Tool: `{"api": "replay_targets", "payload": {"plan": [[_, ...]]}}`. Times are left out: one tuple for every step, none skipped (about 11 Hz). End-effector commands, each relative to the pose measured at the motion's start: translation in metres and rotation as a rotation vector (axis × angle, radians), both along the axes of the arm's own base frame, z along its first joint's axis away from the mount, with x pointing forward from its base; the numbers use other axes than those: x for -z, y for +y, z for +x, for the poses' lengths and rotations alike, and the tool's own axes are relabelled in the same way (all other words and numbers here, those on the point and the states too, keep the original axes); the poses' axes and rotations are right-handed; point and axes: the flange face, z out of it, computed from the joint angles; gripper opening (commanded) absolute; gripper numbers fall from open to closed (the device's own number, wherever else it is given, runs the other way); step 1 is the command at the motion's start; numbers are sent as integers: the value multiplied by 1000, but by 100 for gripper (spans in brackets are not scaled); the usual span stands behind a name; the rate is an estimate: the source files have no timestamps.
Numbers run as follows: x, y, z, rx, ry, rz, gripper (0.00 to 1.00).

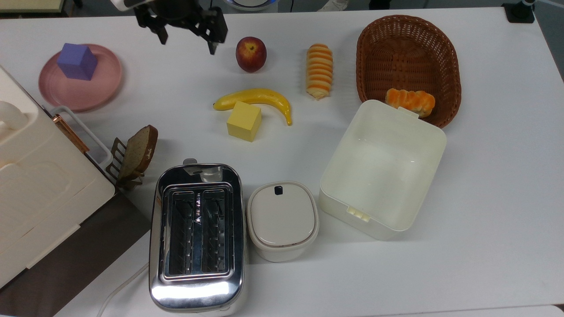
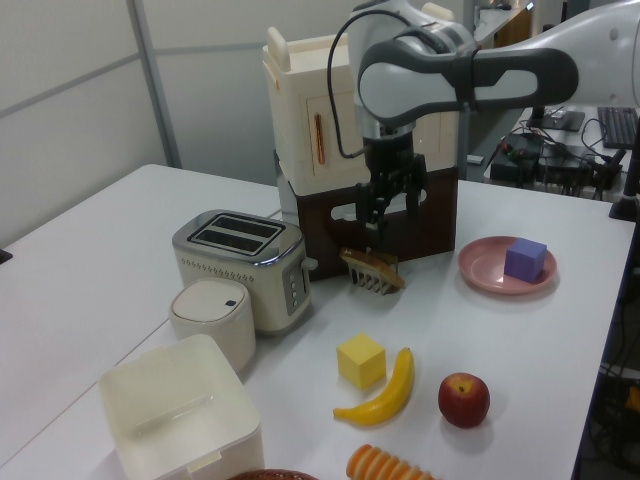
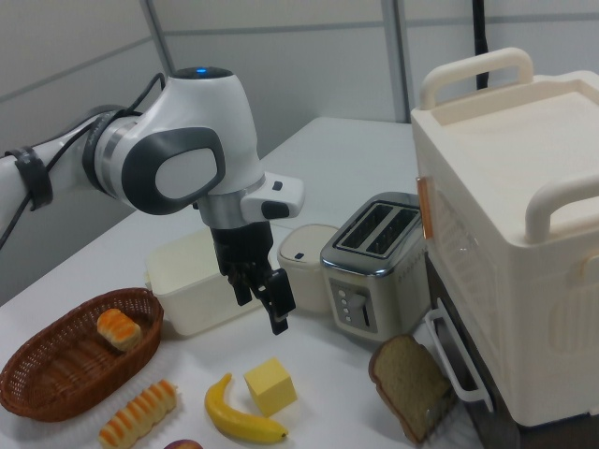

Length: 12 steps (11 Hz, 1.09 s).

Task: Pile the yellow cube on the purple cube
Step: 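Lower the gripper over the yellow cube and close on it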

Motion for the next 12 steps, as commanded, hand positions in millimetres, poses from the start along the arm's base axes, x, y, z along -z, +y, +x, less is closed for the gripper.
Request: {"api": "replay_targets", "payload": {"plan": [[20, 24, 17, 143, -21, -5, 100], [33, 37, 23, 169, -26, -10, 100], [43, 44, 26, 197, -34, -19, 100], [57, 52, 28, 207, -30, -24, 100], [67, 59, 31, 200, -34, -26, 100], [76, 63, 33, 194, -31, -27, 100], [89, 66, 36, 184, -22, -29, 100], [100, 71, 39, 166, -13, -32, 100], [122, 85, 44, 115, 8, -37, 100], [142, 89, 48, 87, 25, -40, 100], [153, 90, 48, 84, 37, -45, 100], [160, 91, 48, 74, 38, -55, 100]]}}
